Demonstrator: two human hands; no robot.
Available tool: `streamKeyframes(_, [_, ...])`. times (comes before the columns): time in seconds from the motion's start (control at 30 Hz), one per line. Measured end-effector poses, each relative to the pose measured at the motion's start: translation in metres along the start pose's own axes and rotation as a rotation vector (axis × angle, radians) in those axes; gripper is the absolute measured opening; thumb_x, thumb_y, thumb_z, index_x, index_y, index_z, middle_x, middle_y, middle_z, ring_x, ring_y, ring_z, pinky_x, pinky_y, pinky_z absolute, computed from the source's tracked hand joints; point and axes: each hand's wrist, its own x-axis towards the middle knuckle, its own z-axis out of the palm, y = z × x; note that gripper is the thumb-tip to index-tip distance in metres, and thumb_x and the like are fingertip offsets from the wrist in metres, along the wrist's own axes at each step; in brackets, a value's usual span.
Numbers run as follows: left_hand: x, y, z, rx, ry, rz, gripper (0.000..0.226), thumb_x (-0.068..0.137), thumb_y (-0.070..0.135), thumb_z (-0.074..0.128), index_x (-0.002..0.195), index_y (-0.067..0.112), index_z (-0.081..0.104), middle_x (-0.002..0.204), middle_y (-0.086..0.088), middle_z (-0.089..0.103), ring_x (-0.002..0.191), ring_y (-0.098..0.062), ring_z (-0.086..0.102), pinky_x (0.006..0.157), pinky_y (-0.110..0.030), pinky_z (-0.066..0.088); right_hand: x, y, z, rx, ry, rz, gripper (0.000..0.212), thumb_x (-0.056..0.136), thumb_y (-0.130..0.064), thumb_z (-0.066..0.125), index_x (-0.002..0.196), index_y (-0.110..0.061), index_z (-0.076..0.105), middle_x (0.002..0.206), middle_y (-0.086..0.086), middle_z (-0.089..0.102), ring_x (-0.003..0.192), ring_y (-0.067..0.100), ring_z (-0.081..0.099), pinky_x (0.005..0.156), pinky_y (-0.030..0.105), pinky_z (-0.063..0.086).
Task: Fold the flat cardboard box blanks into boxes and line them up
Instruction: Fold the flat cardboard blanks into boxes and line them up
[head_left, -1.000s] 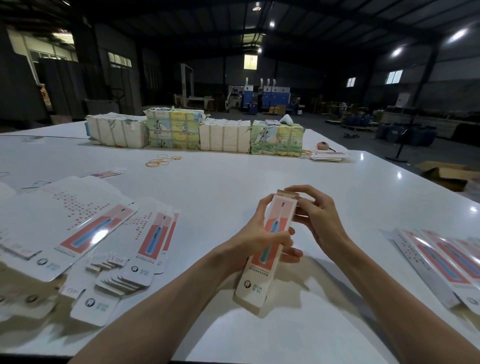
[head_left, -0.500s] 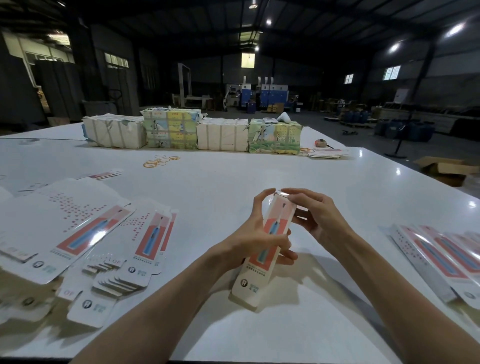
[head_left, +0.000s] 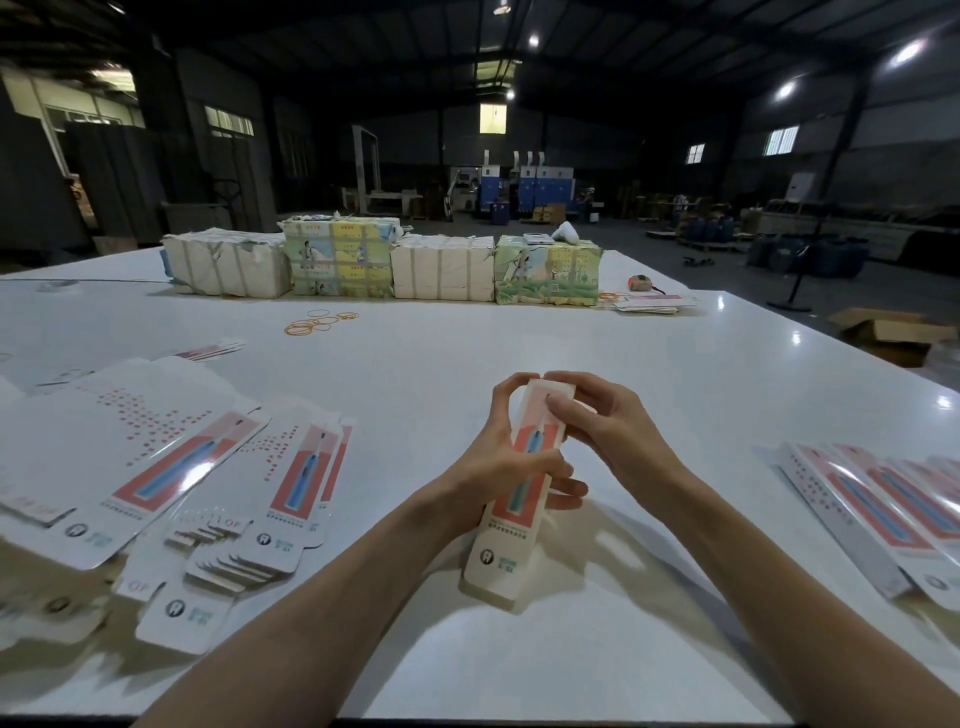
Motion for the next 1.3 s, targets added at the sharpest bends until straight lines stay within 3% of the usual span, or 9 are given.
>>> streamKeyframes(0.47, [-0.006, -0.005, 0.006, -0.13, 0.028, -0.01, 0.088, 0.089, 0.013, 0.084, 0.145, 0.053, 0.028, 0.122, -0.019, 0.064, 0.09, -0.037, 0.077, 0.076, -0.042, 0.065, -0.008, 0.022, 0.008, 0.062, 0.116, -0.028, 0.018, 0.101, -0.025, 0.068, 0.113, -0.017, 0.079, 0.105, 0.006, 0.078, 0.101, 0.028, 0.076, 0.084, 0.036, 0.064])
streamKeyframes(0.57, [-0.005, -0.006, 0.007, -0.222, 0.066, -0.018, 0.059, 0.097, 0.034, 0.071, 0.142, 0.051, 0.037, 0.114, -0.02, 0.069, 0.087, -0.034, 0.075, 0.08, -0.044, 0.065, -0.011, 0.024, 0.016, -0.086, 0.133, -0.038, 0.03, 0.106, -0.035, 0.059, 0.135, -0.029, 0.067, 0.119, -0.01, 0.074, 0.108, 0.017, 0.074, 0.086, 0.032, 0.064])
streamKeyframes(0.67, [-0.001, -0.007, 0.009, -0.392, 0.151, -0.01, 0.04, 0.11, 0.043, 0.05, 0.148, 0.038, 0.043, 0.123, -0.022, 0.071, 0.101, -0.035, 0.073, 0.093, -0.05, 0.061, -0.013, 0.019, 0.021, -0.309, 0.172, -0.054, 0.044, 0.107, -0.043, 0.053, 0.15, -0.04, 0.047, 0.128, -0.015, 0.062, 0.098, 0.004, 0.073, 0.073, 0.022, 0.062])
streamKeyframes(0.77, [-0.001, -0.001, 0.009, -0.57, 0.171, -0.071, 0.061, 0.109, 0.057, 0.041, 0.15, 0.013, 0.048, 0.141, -0.029, 0.062, 0.125, -0.044, 0.065, 0.105, -0.057, 0.055, -0.018, 0.009, 0.026, -0.633, 0.068, -0.095, 0.046, 0.103, -0.061, 0.049, 0.14, -0.034, 0.056, 0.131, -0.014, 0.055, 0.1, 0.0, 0.065, 0.092, 0.032, 0.06])
streamKeyframes(0.87, [-0.004, 0.005, 0.006, -0.612, 0.17, -0.102, 0.08, 0.103, 0.07, 0.041, 0.145, 0.004, 0.055, 0.143, -0.03, 0.059, 0.13, -0.041, 0.062, 0.103, -0.051, 0.058, -0.026, 0.005, 0.035, -0.826, -0.138, -0.087, 0.079, 0.094, -0.077, 0.046, 0.152, -0.024, 0.041, 0.149, -0.011, 0.036, 0.111, 0.004, 0.056, 0.101, 0.032, 0.053])
streamKeyframes(0.93, [-0.005, 0.005, 0.006, -0.573, 0.114, -0.093, 0.076, 0.102, 0.073, 0.037, 0.141, 0.012, 0.062, 0.138, -0.024, 0.065, 0.128, -0.038, 0.065, 0.101, -0.048, 0.059, -0.027, 0.004, 0.031, -0.883, -0.172, -0.063, 0.079, 0.1, -0.064, 0.053, 0.159, -0.019, 0.03, 0.161, -0.006, 0.024, 0.122, 0.015, 0.055, 0.103, 0.03, 0.051])
streamKeyframes(1.03, [-0.005, 0.001, 0.009, -0.463, 0.029, -0.113, 0.067, 0.1, 0.075, 0.039, 0.135, 0.027, 0.07, 0.129, -0.011, 0.074, 0.123, -0.028, 0.07, 0.102, -0.045, 0.058, -0.036, 0.002, 0.016, -0.985, -0.159, -0.093, 0.066, 0.103, -0.045, 0.06, 0.155, -0.014, 0.034, 0.159, 0.002, 0.032, 0.129, 0.024, 0.054, 0.104, 0.032, 0.048])
streamKeyframes(1.17, [-0.005, -0.01, 0.01, -0.34, -0.004, -0.129, 0.056, 0.094, 0.076, 0.059, 0.138, 0.043, 0.062, 0.126, -0.001, 0.076, 0.119, -0.027, 0.072, 0.091, -0.037, 0.062, -0.05, -0.003, -0.019, -1.047, -0.088, -0.078, 0.06, 0.104, -0.045, 0.058, 0.152, -0.019, 0.034, 0.16, -0.002, 0.031, 0.124, 0.025, 0.059, 0.1, 0.033, 0.052])
streamKeyframes(1.3, [0.001, -0.022, 0.001, -0.377, -0.031, -0.125, 0.057, 0.093, 0.062, 0.073, 0.135, 0.023, 0.07, 0.13, -0.014, 0.073, 0.121, -0.035, 0.07, 0.091, -0.036, 0.062, -0.066, -0.014, -0.074, -1.159, 0.06, 0.113, 0.067, 0.103, -0.042, 0.061, 0.156, -0.021, 0.026, 0.166, -0.001, 0.023, 0.128, 0.026, 0.058, 0.101, 0.037, 0.052])
